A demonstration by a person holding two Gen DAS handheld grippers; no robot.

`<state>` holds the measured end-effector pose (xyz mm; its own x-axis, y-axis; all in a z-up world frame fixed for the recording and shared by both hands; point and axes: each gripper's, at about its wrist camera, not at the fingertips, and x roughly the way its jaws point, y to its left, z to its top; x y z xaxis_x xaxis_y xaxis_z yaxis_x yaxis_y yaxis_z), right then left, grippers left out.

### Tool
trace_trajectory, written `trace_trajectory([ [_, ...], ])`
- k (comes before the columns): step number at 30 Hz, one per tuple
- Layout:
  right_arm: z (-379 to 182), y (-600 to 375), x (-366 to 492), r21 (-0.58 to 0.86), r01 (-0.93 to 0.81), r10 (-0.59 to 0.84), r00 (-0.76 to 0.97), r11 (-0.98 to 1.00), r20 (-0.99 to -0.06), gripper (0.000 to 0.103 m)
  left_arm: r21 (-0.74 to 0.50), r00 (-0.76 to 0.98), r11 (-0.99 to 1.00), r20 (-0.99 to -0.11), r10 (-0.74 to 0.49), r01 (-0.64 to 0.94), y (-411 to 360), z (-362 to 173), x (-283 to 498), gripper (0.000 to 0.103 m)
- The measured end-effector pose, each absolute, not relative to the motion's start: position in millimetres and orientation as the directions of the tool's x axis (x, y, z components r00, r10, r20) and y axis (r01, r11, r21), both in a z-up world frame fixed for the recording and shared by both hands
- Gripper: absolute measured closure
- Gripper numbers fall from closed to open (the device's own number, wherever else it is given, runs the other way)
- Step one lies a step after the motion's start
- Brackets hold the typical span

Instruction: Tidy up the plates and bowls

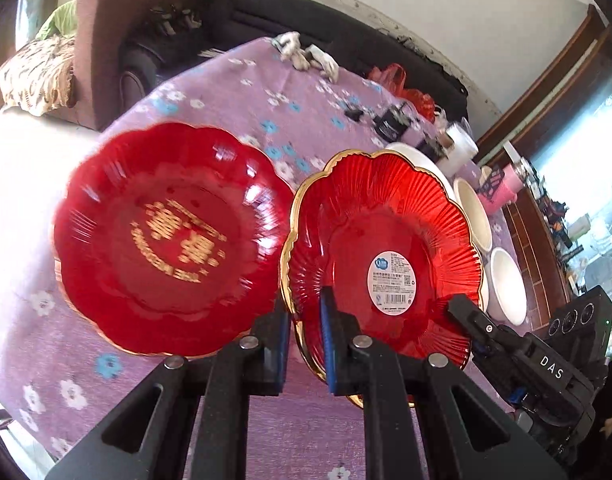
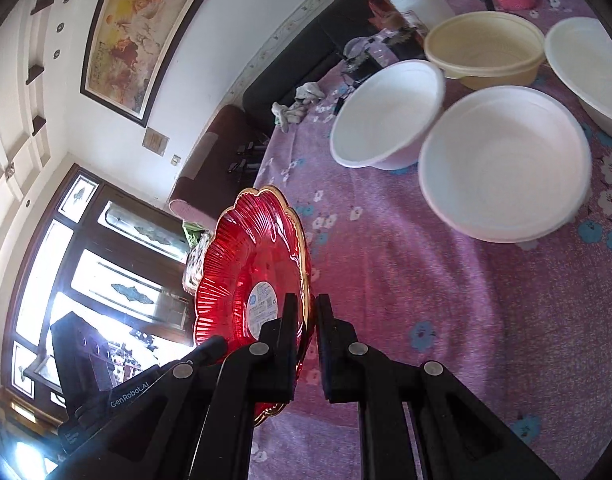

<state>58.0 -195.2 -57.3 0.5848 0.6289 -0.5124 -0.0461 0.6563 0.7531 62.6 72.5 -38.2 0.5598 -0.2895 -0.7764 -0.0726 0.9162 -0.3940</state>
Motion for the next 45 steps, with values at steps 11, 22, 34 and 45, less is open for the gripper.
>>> trace_trajectory([
  [11, -57.6, -108.1, 94.4, 0.742, -0.117, 0.686, 0.498, 0.66, -0.531, 0.093, -0.357, 0.577, 0.914, -0.795, -0.188, -0.194, 149.4, -32.0, 65.1, 0.089],
  [22, -88.7, -41.4, 130.1, 0.721, -0.125, 0.699, 0.4, 0.682, -0.593, 0.092, -0.298, 0.516, 0.912, -0.848, -0.117, -0.283, 199.5, -53.5, 78.7, 0.089],
  [34, -105.6, -28.8, 149.3, 0.671, -0.115, 0.655, 0.389, 0.733, -0.648, 0.092, -0.166, 0.437, 0.955, -0.898, -0.045, -0.244, 187.0, -70.9, 89.1, 0.081],
  [45, -101.5, -27.4, 151.7, 0.606, -0.135, 0.599, 0.425, 0.784, -0.679, 0.092, -0.066, 0.387, 0.983, -0.922, 0.005, -0.17, 174.1, -71.6, 96.8, 0.077],
])
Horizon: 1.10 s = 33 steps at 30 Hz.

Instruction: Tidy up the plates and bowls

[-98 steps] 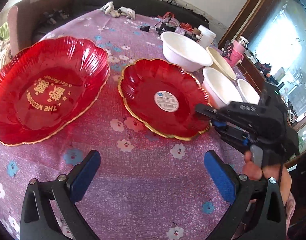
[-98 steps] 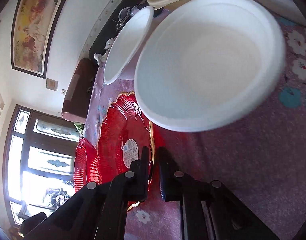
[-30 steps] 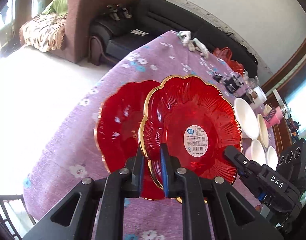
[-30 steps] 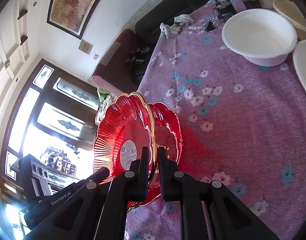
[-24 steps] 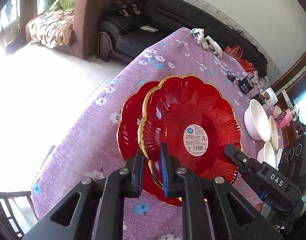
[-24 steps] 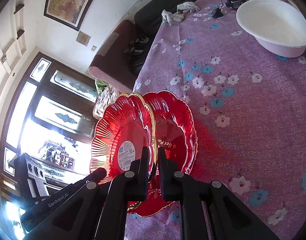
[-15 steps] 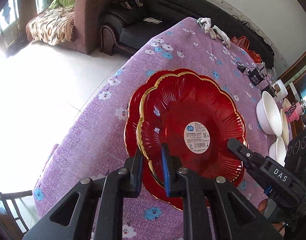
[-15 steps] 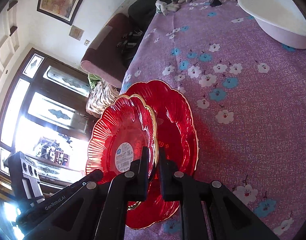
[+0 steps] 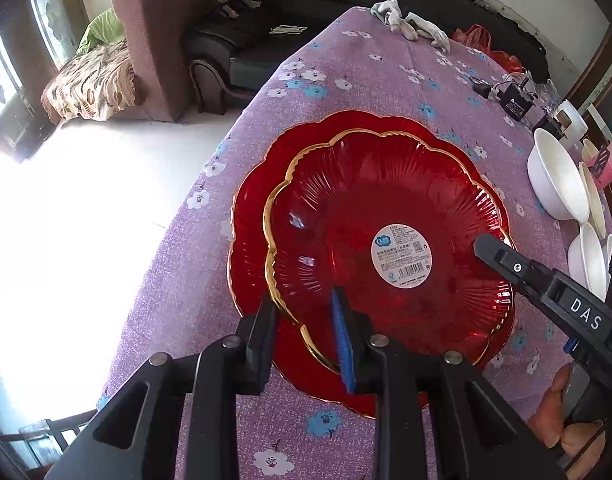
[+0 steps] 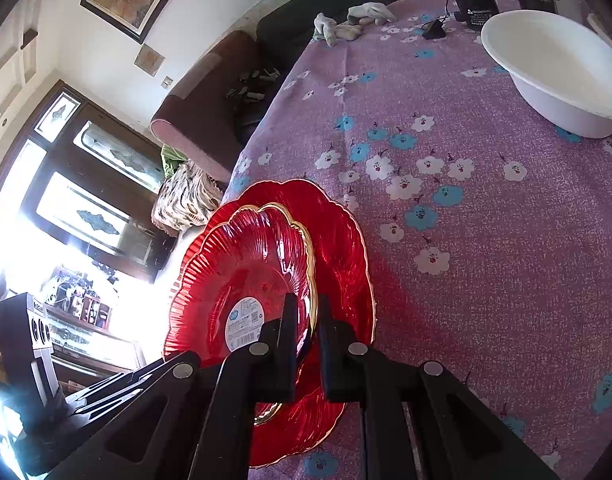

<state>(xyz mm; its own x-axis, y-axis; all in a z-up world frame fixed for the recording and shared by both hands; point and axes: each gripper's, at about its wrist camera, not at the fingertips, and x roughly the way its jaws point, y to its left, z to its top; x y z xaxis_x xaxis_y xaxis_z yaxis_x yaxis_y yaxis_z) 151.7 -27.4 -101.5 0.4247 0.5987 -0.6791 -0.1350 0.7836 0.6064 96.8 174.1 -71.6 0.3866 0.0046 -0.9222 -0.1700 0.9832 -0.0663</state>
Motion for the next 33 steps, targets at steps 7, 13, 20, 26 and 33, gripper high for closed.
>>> trace_trajectory([
  [7, -99.5, -23.1, 151.3, 0.548, -0.142, 0.549, 0.438, 0.824, -0.712, 0.092, 0.055, 0.325, 0.996, -0.943, 0.074, -0.066, 157.4, -73.8, 106.7, 0.071],
  [13, -95.1, -10.0, 151.1, 0.447, -0.181, 0.478, 0.449, 0.876, -0.755, 0.091, 0.124, 0.22, 0.992, -0.969, 0.114, 0.034, 155.3, -70.6, 124.4, 0.058],
  [20, -92.9, -8.1, 148.3, 0.396, -0.192, 0.437, 0.494, 0.898, -0.751, 0.091, 0.142, 0.115, 0.983, -0.985, 0.129, 0.116, 137.7, -80.8, 132.2, 0.036],
  [26, -87.2, -19.5, 143.1, 0.435, -0.209, 0.473, 0.55, 0.876, -0.688, 0.091, -0.038, 0.021, 0.999, -0.999, -0.039, 0.036, 157.8, -77.6, 134.2, 0.029],
  [33, -76.8, -37.7, 134.3, 0.506, -0.249, 0.541, 0.605, 0.826, -0.584, 0.091, -0.101, 0.056, 0.993, -0.994, -0.097, -0.061, 183.0, -63.4, 135.9, 0.028],
])
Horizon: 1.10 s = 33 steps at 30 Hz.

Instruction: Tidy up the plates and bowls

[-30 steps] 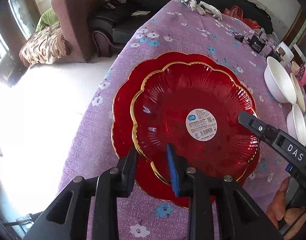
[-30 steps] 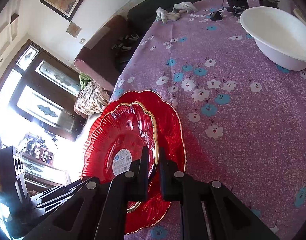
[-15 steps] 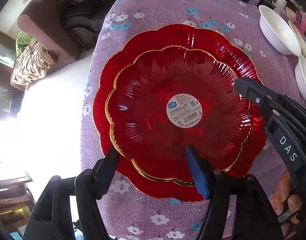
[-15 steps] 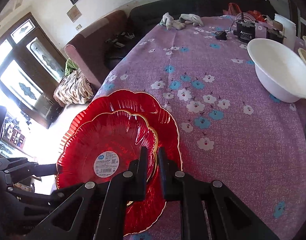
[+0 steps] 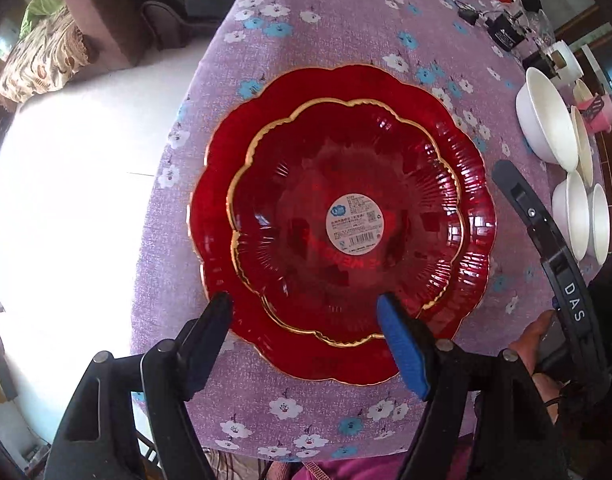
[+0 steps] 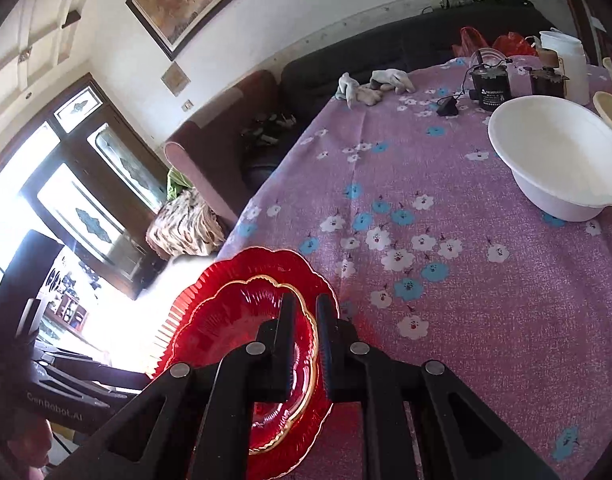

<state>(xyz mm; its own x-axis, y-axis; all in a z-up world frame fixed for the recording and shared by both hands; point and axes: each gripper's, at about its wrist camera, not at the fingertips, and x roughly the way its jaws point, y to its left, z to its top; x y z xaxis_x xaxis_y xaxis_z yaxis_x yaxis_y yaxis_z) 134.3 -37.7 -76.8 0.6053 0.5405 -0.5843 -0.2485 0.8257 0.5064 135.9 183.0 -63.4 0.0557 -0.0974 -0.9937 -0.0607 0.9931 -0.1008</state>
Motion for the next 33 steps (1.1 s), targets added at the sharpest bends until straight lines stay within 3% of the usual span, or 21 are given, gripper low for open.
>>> trace_trajectory([
  [5, -68.2, -43.8, 124.0, 0.515, -0.27, 0.555, 0.625, 0.814, -0.549, 0.091, -0.023, 0.187, 0.998, -0.982, -0.013, -0.054, 181.7, -37.5, 120.0, 0.028],
  [18, -66.9, -66.5, 90.2, 0.439, -0.289, 0.507, 0.668, 0.851, -0.544, 0.091, -0.011, 0.48, 0.997, -0.877, 0.028, -0.079, 134.7, -16.3, 61.3, 0.022],
  [21, -67.0, -75.6, 80.4, 0.43, -0.286, 0.498, 0.676, 0.856, -0.543, 0.09, -0.018, 0.523, 0.998, -0.852, 0.012, -0.053, 115.1, -16.6, 47.8, 0.021],
  [26, -66.1, -97.2, 61.2, 0.411, -0.276, 0.474, 0.702, 0.869, -0.532, 0.074, -0.065, 0.564, 0.998, -0.824, -0.055, 0.002, 80.7, -20.5, 29.8, 0.021],
  [33, -61.3, -141.7, 19.5, 0.346, -0.264, 0.416, 0.758, 0.9, -0.503, 0.073, -0.13, 0.577, 0.989, -0.803, -0.148, 0.073, 31.9, -34.4, 23.5, 0.019],
])
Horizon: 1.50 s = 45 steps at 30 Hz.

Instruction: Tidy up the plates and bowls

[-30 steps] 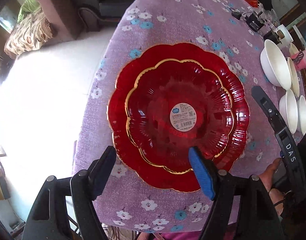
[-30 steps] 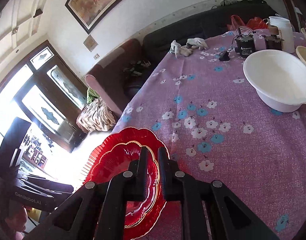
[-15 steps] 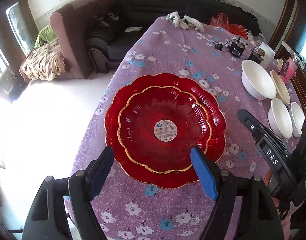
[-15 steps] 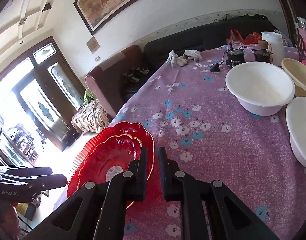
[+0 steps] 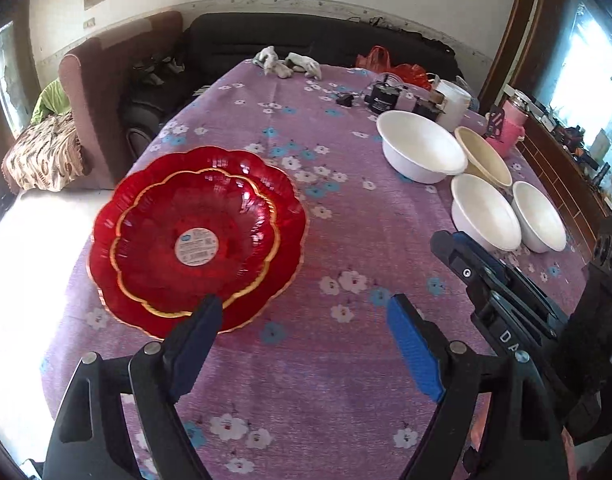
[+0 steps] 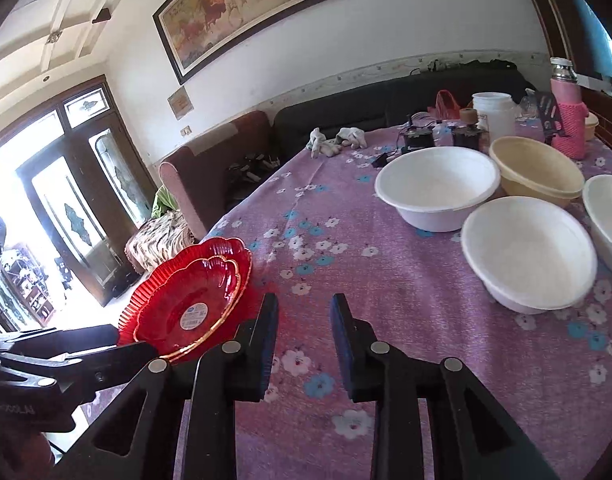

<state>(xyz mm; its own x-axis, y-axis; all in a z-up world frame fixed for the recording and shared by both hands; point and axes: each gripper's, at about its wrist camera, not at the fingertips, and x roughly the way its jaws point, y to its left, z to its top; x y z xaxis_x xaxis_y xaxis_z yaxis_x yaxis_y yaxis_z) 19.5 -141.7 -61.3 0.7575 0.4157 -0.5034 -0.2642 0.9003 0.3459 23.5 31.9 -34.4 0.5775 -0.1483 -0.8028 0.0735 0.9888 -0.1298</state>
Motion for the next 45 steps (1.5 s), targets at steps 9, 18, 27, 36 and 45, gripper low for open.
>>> trace_trajectory([
  [9, -50.0, -231.6, -22.9, 0.263, -0.119, 0.234, 0.853, 0.957, -0.467, 0.054, -0.181, 0.574, 0.974, -0.787, -0.226, 0.135, -32.0, -48.7, 52.0, 0.019],
  [18, -48.2, -303.5, 0.6, 0.418, 0.008, 0.241, 0.807, 0.908, -0.54, 0.053, -0.295, 0.514, 0.941, -0.789, -0.337, 0.165, -79.8, -47.2, 117.3, 0.017],
  [27, -68.5, -336.9, 32.6, 0.55, 0.126, 0.277, 0.759, 0.826, -0.59, 0.053, -0.125, 0.593, 0.965, -0.768, -0.241, 0.231, -127.6, -52.4, 139.8, 0.017],
  [36, -91.7, -364.3, 55.3, 0.636, 0.227, 0.315, 0.717, 0.737, -0.622, 0.053, -0.167, 0.521, 0.938, -0.795, -0.31, 0.303, -140.2, -74.6, 155.7, 0.018],
  [45, -108.8, -372.7, 78.2, 0.703, 0.263, 0.379, 0.691, 0.661, -0.615, 0.053, -0.196, 0.473, 0.905, -0.8, -0.37, 0.377, -157.7, -82.1, 169.3, 0.018],
])
